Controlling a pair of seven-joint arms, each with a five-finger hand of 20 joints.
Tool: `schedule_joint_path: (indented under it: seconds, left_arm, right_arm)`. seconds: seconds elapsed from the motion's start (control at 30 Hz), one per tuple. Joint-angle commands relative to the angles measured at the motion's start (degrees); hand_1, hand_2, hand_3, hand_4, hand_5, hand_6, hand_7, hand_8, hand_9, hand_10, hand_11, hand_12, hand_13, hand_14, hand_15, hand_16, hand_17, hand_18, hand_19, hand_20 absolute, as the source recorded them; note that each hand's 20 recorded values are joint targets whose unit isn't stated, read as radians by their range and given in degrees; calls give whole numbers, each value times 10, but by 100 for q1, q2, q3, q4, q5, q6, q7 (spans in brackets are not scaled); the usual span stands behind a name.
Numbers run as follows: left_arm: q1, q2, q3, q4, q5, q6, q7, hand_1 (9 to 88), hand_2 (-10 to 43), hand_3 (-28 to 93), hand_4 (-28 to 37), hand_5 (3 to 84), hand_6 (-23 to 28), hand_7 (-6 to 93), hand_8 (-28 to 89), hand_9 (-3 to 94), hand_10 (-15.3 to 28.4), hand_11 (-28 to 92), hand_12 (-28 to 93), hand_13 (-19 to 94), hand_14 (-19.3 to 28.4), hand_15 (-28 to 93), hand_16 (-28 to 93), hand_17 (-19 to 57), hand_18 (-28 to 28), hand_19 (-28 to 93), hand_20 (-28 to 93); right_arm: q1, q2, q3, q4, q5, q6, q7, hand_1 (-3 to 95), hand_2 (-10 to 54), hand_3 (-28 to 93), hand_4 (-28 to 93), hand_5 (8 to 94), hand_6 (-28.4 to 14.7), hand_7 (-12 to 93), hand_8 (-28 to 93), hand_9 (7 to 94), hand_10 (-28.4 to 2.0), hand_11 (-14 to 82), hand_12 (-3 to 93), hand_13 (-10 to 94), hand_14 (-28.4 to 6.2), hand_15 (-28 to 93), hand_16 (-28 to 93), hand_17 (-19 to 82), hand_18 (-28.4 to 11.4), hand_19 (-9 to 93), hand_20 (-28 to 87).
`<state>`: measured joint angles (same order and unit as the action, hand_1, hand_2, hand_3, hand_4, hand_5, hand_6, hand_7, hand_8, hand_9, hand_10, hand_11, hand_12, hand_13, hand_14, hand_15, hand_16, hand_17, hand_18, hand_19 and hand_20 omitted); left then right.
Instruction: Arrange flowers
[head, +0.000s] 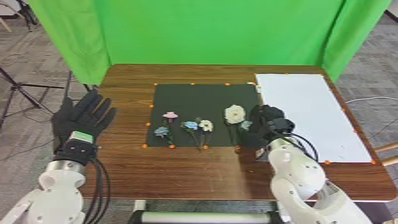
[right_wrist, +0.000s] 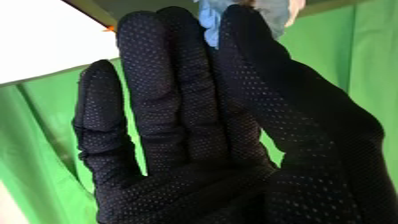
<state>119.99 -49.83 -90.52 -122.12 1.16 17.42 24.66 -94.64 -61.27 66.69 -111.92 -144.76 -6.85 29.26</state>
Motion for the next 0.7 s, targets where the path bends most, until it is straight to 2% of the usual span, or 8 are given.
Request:
schedule_joint_path:
  seconds: [0.03, 0.2, 0.27, 0.3, 0.4, 0.43, 0.57, 0.7]
  left_arm:
    - [114, -127, -140, -12, 93, -153, -182, 289, 123, 728, -283, 420, 79, 209, -104, 332, 143, 265, 108, 241, 151, 461, -92, -47, 159, 422, 113]
    - [163, -71, -107, -63, -120, -54, 18, 254, 132, 710, -283, 331, 70, 207, -108, 287, 139, 252, 109, 225, 152, 442, -86, -49, 160, 417, 106]
    - [199, -46, -110, -75, -133, -101, 49, 236, 150, 682, -283, 305, 65, 205, -110, 280, 140, 250, 108, 225, 154, 438, -84, -50, 162, 416, 105]
    - [211, -169, -179, -77, -19, -133, -85, 233, 155, 668, -283, 300, 64, 204, -111, 279, 141, 247, 108, 225, 155, 436, -83, -50, 163, 416, 104]
    - [175, -217, -180, -64, 26, -126, -119, 227, 159, 659, -283, 304, 66, 201, -110, 282, 143, 246, 109, 227, 157, 436, -80, -51, 164, 416, 104]
    - [188, -151, -143, -74, -36, -114, -24, 226, 159, 661, -283, 306, 67, 200, -109, 284, 143, 246, 110, 228, 157, 435, -79, -52, 164, 416, 105]
    - [204, -166, -134, -64, -2, -167, -149, 226, 144, 702, -283, 341, 72, 203, -107, 305, 146, 253, 113, 236, 157, 441, -77, -52, 164, 416, 105]
    - [199, -114, -111, -67, -45, -134, -51, 243, 140, 710, -283, 371, 77, 206, -105, 324, 148, 264, 117, 246, 158, 452, -75, -51, 163, 417, 107]
  right_arm:
    - [-109, 8, 103, -135, 48, -110, 37, 505, -95, 782, -282, 655, -29, 222, -51, 684, -140, 182, 189, 627, -93, 418, 321, 327, -205, 766, 298]
    - [-194, -29, 149, -206, 94, -120, -90, 452, -95, 823, -277, 648, -49, 159, -123, 644, -154, 147, 154, 610, -121, 428, 195, 322, -204, 756, 270]
    - [-247, -61, 198, -262, 178, -223, -105, 431, -95, 821, -278, 604, -67, 145, -122, 606, -163, 130, 145, 594, -127, 421, 185, 317, -207, 750, 265]
    - [-261, -73, 206, -287, 241, -269, -93, 427, -95, 822, -279, 600, -68, 143, -122, 600, -164, 128, 145, 592, -129, 419, 183, 316, -207, 750, 263]
    - [-266, -74, 208, -302, 348, -256, -91, 417, -95, 818, -281, 598, -69, 140, -121, 599, -165, 126, 144, 590, -131, 418, 179, 313, -207, 747, 260]
    - [-258, -74, 208, -305, 363, -268, -85, 413, -95, 817, -281, 599, -71, 137, -122, 598, -166, 125, 143, 590, -131, 416, 177, 313, -208, 747, 259]
    - [-290, -101, 297, -360, 488, -531, -43, 403, -95, 810, -282, 603, -74, 133, -119, 608, -168, 127, 143, 595, -133, 417, 175, 312, -211, 749, 259]
    - [-303, -143, 320, -340, 506, -602, -66, 399, -95, 807, -283, 574, -70, 129, -116, 580, -172, 111, 137, 590, -135, 404, 168, 312, -210, 743, 252]
